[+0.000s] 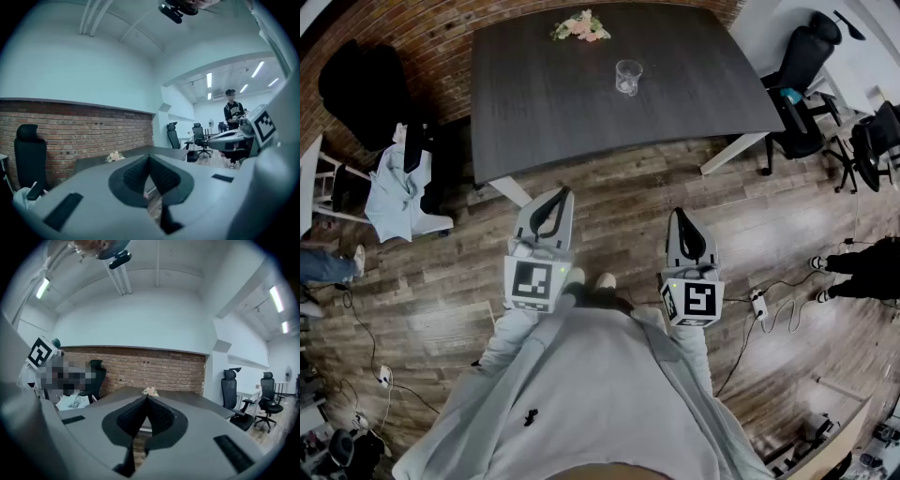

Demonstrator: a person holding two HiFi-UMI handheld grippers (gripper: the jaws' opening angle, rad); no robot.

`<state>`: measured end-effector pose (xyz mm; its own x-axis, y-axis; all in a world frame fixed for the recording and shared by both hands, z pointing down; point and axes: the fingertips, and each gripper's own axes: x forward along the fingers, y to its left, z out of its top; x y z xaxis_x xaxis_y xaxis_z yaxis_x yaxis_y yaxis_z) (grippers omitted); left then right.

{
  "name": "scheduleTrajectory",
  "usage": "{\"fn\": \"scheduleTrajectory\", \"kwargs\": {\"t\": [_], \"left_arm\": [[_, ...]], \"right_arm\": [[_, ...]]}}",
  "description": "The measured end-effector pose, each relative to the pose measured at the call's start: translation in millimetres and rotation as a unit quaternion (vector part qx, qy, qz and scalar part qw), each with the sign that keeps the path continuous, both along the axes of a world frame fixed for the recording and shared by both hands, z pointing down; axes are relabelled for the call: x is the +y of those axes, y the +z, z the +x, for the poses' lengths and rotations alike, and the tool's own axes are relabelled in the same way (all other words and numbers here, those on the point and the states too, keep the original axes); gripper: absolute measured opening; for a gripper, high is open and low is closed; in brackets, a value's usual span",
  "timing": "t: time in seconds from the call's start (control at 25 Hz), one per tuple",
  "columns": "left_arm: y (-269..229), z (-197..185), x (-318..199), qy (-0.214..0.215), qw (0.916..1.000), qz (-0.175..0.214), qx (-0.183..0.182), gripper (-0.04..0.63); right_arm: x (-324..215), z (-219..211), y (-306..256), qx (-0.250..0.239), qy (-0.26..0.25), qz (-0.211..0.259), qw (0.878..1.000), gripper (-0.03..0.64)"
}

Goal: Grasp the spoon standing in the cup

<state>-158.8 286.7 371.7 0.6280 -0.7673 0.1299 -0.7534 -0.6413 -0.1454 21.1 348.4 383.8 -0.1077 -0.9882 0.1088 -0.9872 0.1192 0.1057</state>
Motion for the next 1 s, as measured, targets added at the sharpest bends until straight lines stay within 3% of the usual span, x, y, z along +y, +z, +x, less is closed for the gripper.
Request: {"fn": "scheduleTrajectory", "kwargs": {"t": [0.56, 1.0], "left_arm": [[8, 22, -8, -0.031, 0.9995, -0.004, -0.008, 0.018], [12, 36, -97, -0.018, 0.9998, -0.007, -0.007, 0.018]], "right_arm": [[-14, 31, 13, -0.020, -0.025, -0.010, 0.999, 0.015], [-101, 37, 26, -0.028, -0.026, -0.023, 0.999, 0.017]]}}
